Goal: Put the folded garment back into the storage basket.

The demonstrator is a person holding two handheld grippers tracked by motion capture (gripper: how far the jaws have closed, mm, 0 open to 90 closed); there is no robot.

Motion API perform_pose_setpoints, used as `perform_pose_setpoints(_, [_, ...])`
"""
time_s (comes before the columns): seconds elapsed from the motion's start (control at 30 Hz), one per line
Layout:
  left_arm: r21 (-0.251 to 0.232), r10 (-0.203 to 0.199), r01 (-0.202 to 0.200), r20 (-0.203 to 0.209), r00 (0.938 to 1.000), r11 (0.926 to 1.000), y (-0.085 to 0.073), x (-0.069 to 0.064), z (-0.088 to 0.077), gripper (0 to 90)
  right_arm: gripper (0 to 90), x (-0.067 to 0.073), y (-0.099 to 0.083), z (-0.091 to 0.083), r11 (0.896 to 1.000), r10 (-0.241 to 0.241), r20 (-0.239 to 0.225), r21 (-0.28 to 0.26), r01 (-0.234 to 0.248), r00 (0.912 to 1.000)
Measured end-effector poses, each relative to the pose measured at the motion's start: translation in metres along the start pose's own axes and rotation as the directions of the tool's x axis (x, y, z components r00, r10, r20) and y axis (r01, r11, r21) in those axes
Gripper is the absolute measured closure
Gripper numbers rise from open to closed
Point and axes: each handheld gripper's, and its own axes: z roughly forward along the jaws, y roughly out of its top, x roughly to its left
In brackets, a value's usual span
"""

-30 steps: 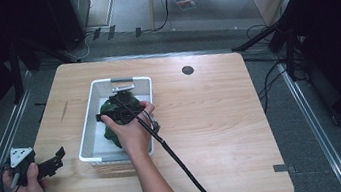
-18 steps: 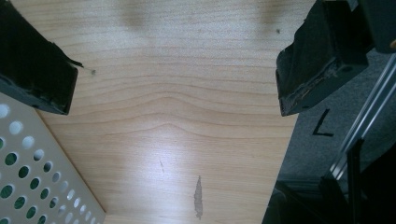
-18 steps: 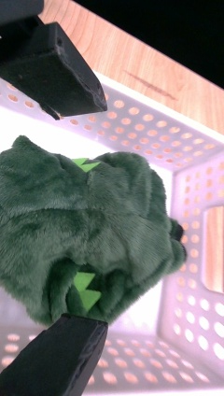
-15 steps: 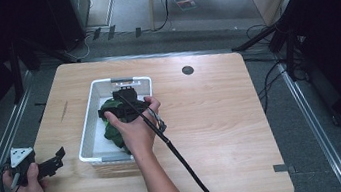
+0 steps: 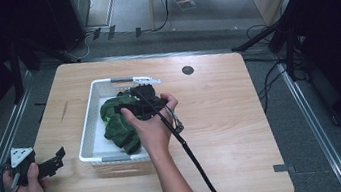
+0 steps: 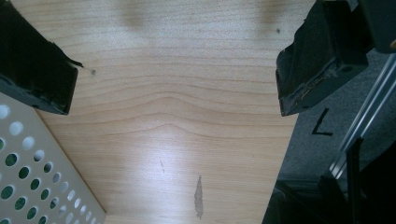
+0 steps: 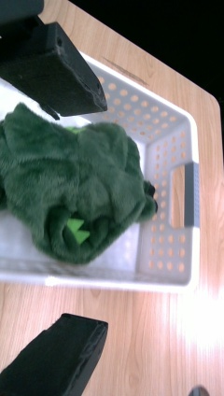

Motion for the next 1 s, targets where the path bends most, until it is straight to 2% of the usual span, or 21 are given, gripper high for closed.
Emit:
perform_pose_setpoints(0.27, [0.001,0.000,0.000,-0.001,1.0000,1.0000,0.000,0.000,0.000,0.1,0.0,-0.029,0.000,-0.013,0.999,0.033,0.005,-0.034,-0.033,0.9994])
perform_pose_setpoints(0.43, [0.002,-0.002,0.002,0.001,1.0000,1.0000,0.000,0.000,0.000,0.1,0.0,-0.050,-0.003,-0.020,0.998,0.037,0.035,-0.052,-0.035,0.9987])
perform_pose_setpoints(0.47, [0.002,-0.002,0.002,0.001,1.0000,1.0000,0.000,0.000,0.000,0.1,0.0,-0.050,-0.003,-0.020,0.998,0.037,0.035,-0.052,-0.035,0.9987])
perform_pose_setpoints(0.7, [-0.001,-0.002,0.002,-0.001,1.0000,1.0000,0.000,0.000,0.000,0.1,0.0,-0.076,-0.007,-0.029,0.996,0.067,0.051,-0.065,-0.064,0.9965])
perform_pose_setpoints(0.73, [0.000,-0.002,0.002,-0.002,1.0000,1.0000,0.000,0.000,0.000,0.1,0.0,-0.083,-0.009,-0.032,0.995,0.071,0.055,-0.072,-0.067,0.9959])
perform_pose_setpoints(0.77, [0.000,0.000,0.000,-0.002,1.0000,1.0000,0.000,0.000,0.000,0.1,0.0,-0.083,-0.009,-0.032,0.995,0.071,0.055,-0.072,-0.067,0.9959])
perform_pose_setpoints(0.83, [0.001,0.003,-0.003,-0.004,1.0000,1.0000,0.000,-0.001,0.000,0.1,0.0,-0.093,-0.010,-0.037,0.994,0.077,0.059,-0.079,-0.072,0.9953])
perform_pose_setpoints(1.0, [0.001,0.005,-0.005,-0.004,1.0000,1.0000,0.000,-0.001,0.000,0.1,0.0,-0.106,-0.013,-0.043,0.992,0.093,0.067,-0.090,-0.086,0.9935])
